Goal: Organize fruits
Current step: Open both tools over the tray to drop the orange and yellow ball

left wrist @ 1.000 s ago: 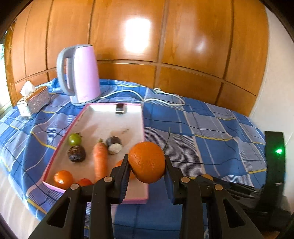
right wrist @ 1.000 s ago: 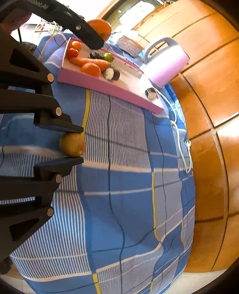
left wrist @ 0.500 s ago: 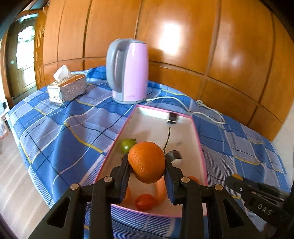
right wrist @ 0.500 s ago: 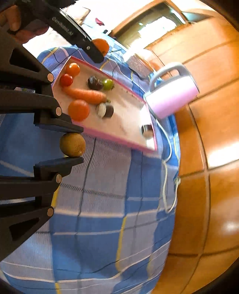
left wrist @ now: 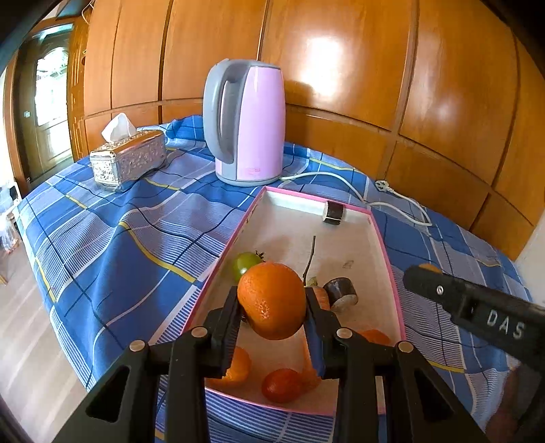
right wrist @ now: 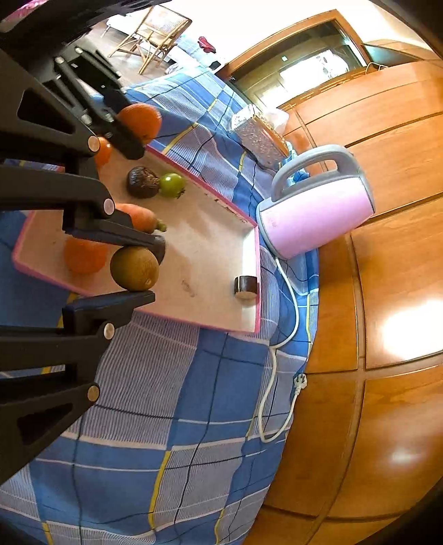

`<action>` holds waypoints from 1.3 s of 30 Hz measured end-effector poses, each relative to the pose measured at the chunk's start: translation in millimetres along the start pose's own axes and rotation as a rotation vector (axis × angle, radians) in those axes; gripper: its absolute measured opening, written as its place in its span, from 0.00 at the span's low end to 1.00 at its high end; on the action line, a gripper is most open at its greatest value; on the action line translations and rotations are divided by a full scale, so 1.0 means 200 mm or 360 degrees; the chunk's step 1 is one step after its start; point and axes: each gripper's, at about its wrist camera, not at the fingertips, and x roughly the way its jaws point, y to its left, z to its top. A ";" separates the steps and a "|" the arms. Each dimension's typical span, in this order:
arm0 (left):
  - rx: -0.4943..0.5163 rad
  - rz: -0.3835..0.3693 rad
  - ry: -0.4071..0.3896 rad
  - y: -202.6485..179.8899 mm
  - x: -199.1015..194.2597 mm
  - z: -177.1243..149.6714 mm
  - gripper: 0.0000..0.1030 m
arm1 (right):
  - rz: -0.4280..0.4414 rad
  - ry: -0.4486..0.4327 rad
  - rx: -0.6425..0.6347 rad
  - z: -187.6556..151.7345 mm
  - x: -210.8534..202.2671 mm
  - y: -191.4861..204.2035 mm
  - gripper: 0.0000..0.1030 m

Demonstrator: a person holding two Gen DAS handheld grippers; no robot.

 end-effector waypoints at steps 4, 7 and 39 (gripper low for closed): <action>-0.0009 0.0010 0.0017 0.01 0.03 0.00 0.35 | 0.0013 0.0017 0.0005 0.02 0.06 0.02 0.25; -0.0017 -0.0003 0.0024 0.01 0.05 0.00 0.37 | 0.0023 0.0059 -0.0001 0.02 0.12 0.03 0.26; 0.0052 0.0003 -0.0084 -0.01 -0.17 -0.04 0.51 | -0.0125 -0.0023 0.0024 -0.17 -0.08 0.04 0.32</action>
